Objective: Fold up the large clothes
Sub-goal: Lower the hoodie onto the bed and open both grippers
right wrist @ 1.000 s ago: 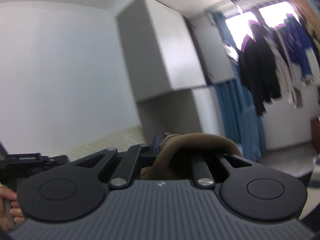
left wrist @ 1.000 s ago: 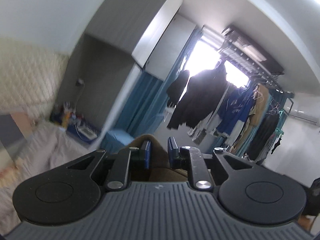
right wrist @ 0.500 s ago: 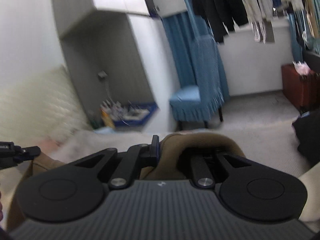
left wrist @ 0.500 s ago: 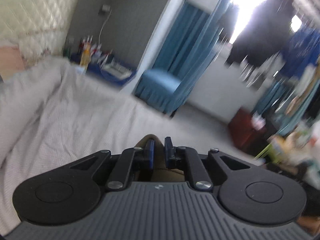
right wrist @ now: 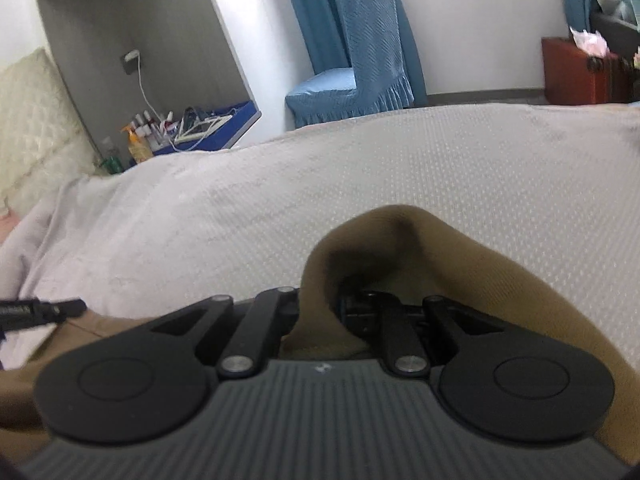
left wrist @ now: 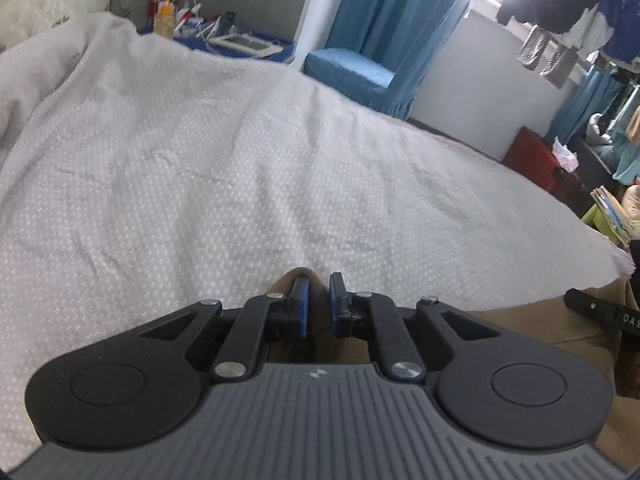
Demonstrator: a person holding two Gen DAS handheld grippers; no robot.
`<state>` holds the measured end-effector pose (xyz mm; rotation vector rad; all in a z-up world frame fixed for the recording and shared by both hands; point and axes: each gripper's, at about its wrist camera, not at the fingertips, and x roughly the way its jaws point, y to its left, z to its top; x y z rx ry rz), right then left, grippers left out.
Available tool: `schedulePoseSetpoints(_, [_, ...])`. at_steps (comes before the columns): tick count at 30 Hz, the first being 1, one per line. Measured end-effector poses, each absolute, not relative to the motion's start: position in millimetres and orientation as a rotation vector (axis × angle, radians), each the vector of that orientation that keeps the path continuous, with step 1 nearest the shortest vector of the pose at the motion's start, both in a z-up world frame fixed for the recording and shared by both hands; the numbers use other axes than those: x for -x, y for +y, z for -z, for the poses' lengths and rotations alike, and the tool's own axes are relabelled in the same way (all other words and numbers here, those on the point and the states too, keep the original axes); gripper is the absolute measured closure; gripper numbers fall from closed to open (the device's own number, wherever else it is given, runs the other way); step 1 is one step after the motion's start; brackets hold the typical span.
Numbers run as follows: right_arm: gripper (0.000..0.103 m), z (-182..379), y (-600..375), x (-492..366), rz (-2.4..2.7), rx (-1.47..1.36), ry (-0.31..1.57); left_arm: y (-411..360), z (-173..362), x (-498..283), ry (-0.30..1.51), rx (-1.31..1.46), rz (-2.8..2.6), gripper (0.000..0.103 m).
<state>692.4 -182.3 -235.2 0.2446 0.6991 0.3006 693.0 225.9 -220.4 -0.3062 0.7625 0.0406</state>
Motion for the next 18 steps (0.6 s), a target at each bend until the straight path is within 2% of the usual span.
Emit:
schedulePoseSetpoints(1, [0.090, 232, -184, -691, -0.309, -0.251, 0.694, 225, 216, -688, 0.753, 0.295, -0.036, 0.090])
schedulePoseSetpoints(2, [0.090, 234, -185, -694, -0.314, -0.262, 0.691, 224, 209, -681, 0.746, 0.285, -0.037, 0.082])
schedulePoseSetpoints(3, [0.089, 229, -186, -691, -0.318, -0.274, 0.690, 224, 202, -675, 0.746, 0.285, -0.052, 0.072])
schedulePoseSetpoints(4, [0.087, 221, -187, -685, -0.323, -0.284, 0.685, 222, 189, -667, 0.754, 0.289, -0.063, 0.053])
schedulePoseSetpoints(5, [0.082, 220, -188, -686, -0.322, -0.285, 0.679, 221, 175, -655, 0.754, 0.305, -0.060, 0.048])
schedulePoseSetpoints(7, [0.046, 207, -190, -671, -0.319, -0.285, 0.655, 219, 146, -632, 0.718, 0.310, -0.039, 0.048])
schedulePoseSetpoints(8, [0.040, 200, -193, -663, -0.339, -0.305, 0.645, 218, 132, -621, 0.703, 0.293, -0.047, 0.048])
schedulePoseSetpoints(9, [0.037, 194, -197, -654, -0.357, -0.327, 0.636, 217, 120, -612, 0.700, 0.288, -0.051, 0.048])
schedulePoseSetpoints(18, [0.038, 120, -224, -550, -0.419, -0.288, 0.558, 183, 19, -482, 0.643, 0.262, -0.028, 0.048])
